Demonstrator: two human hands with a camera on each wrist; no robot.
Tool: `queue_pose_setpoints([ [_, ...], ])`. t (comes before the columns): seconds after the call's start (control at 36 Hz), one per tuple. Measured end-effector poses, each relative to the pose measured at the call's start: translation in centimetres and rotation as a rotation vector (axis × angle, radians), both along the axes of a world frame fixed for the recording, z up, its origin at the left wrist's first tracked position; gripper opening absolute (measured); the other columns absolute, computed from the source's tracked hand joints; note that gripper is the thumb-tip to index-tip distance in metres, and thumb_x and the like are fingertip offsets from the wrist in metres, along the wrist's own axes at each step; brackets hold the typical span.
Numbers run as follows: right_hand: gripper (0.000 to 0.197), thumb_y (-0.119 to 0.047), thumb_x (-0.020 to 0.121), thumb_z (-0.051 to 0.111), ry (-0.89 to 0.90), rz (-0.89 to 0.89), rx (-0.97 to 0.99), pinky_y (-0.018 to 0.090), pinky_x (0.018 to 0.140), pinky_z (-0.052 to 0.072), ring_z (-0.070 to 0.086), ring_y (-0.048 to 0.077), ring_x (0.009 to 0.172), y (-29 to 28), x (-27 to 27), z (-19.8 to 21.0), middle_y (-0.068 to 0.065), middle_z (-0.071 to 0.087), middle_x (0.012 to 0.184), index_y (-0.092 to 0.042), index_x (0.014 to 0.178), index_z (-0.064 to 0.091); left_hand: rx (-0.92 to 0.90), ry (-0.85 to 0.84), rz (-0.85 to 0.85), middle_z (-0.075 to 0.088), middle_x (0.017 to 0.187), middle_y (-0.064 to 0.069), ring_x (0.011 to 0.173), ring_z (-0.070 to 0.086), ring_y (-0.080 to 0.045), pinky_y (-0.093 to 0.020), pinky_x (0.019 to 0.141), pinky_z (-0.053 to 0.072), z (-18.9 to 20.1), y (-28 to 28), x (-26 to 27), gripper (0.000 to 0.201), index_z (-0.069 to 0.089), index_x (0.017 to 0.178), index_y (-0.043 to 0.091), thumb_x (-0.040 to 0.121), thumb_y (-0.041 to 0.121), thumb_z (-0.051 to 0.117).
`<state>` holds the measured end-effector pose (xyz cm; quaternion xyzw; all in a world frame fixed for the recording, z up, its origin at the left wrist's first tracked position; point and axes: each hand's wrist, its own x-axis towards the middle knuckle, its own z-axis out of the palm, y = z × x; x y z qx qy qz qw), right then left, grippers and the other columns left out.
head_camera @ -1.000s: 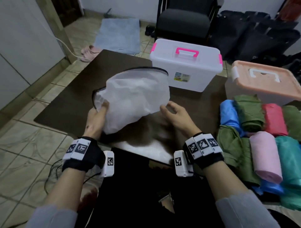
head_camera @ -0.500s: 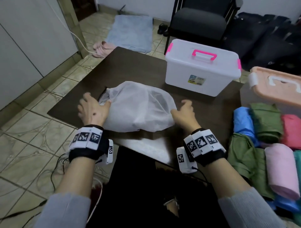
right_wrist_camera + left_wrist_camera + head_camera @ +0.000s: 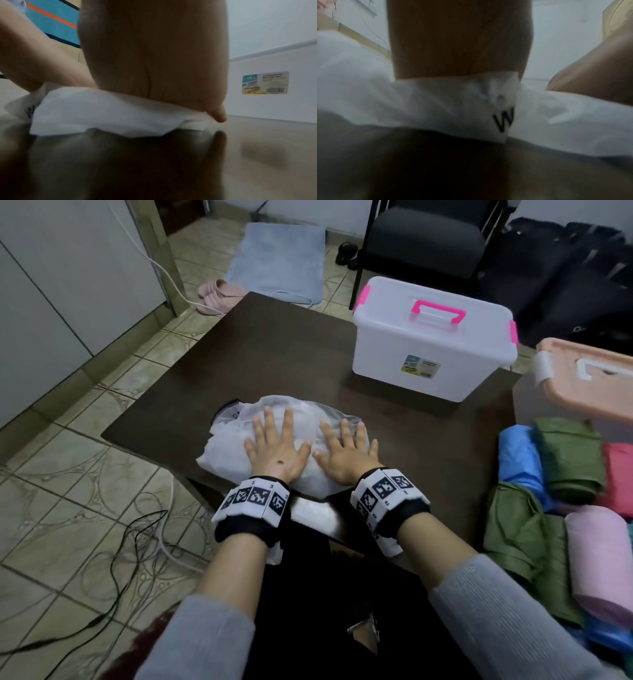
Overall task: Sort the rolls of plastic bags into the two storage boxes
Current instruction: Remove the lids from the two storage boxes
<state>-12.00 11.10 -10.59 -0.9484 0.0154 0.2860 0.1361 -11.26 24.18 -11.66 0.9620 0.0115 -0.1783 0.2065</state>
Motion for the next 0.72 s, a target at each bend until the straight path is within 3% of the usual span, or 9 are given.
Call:
queue_pose_setpoints([
  [0.11,0.063,-0.055,0.097,0.025,0.030,-0.031,0.035,0.054,0.113,-0.012,-0.030,0.027,0.140,-0.1,0.3,0.0,-0.001,-0.026,0.155,-0.039,0.148,-0.008,0.027,0.034,-0.022,-0.033,0.152,-0.002,0.141,-0.028,-0.024,-0.050,0.113,-0.011,-0.6,0.0,0.4,0.069,-0.020,0.147,0.031,0.098,0.049,0.026],
  [0.17,0.063,-0.054,0.097,0.029,0.001,-0.036,0.070,0.055,0.113,-0.007,-0.021,0.028,0.143,-0.4,0.5,0.5,0.002,-0.015,0.158,-0.035,0.150,0.001,0.035,0.030,-0.028,-0.031,0.153,-0.002,0.141,-0.027,-0.024,-0.050,0.113,-0.010,-0.7,0.1,0.7,0.068,-0.018,0.147,0.031,0.098,0.049,0.026],
  [0.25,0.055,-0.047,0.097,0.037,-0.247,-0.099,0.166,0.047,0.114,0.015,0.014,0.031,0.142,-1.5,1.1,2.0,0.011,0.025,0.152,-0.022,0.146,0.030,0.017,-0.022,-0.021,-0.023,0.156,-0.003,0.144,-0.020,-0.025,-0.050,0.114,-0.006,-0.3,0.6,1.1,0.067,-0.009,0.150,0.031,0.098,0.048,0.029],
  [0.33,0.044,-0.039,0.097,0.045,-0.591,-0.203,0.204,0.039,0.106,0.026,0.031,0.029,0.129,-3.6,2.3,3.9,0.012,0.041,0.135,-0.016,0.135,0.045,-0.034,-0.102,0.008,-0.011,0.158,-0.008,0.145,-0.011,-0.028,-0.050,0.116,-0.002,0.9,0.7,1.4,0.067,0.004,0.151,0.025,0.096,0.045,0.038],
  [0.44,0.041,-0.028,0.093,0.053,-0.835,-0.212,0.020,0.042,0.108,0.025,0.031,0.027,0.130,-6.7,4.8,6.3,0.010,0.041,0.136,-0.015,0.132,0.047,0.003,-0.288,0.020,-0.009,0.157,-0.014,0.144,-0.012,-0.032,-0.049,0.115,-0.003,3.5,-0.7,0.2,0.072,0.011,0.150,0.018,0.093,0.049,0.044],
  [0.53,0.045,-0.020,0.091,0.056,-0.912,-0.185,-0.116,0.041,0.111,0.025,0.029,0.028,0.134,-8.5,6.5,7.4,0.011,0.038,0.141,-0.013,0.134,0.045,0.073,-0.368,0.028,0.003,0.154,-0.011,0.141,0.004,-0.034,-0.048,0.112,0.012,4.8,-2.0,-1.6,0.067,0.022,0.145,0.019,0.090,0.049,0.048],
  [0.61,0.052,-0.014,0.089,0.058,-0.901,-0.161,-0.193,0.041,0.113,0.021,0.028,0.030,0.136,-10.0,7.9,7.8,0.014,0.036,0.145,-0.012,0.138,0.040,0.079,-0.212,0.055,0.004,0.152,-0.010,0.135,0.013,-0.035,-0.047,0.105,0.022,4.3,-2.7,-2.8,0.073,0.022,0.144,0.019,0.086,0.054,0.052],
  [0.72,0.061,-0.020,0.091,0.058,-0.719,-0.184,-0.273,0.048,0.115,0.017,0.018,0.034,0.142,-11.6,9.0,7.7,0.016,0.027,0.150,-0.015,0.144,0.029,0.127,-0.045,0.035,-0.003,0.155,-0.011,0.140,0.004,-0.038,-0.051,0.108,0.018,2.5,-2.5,-2.0,0.084,0.008,0.149,0.023,0.086,0.060,0.049],
])
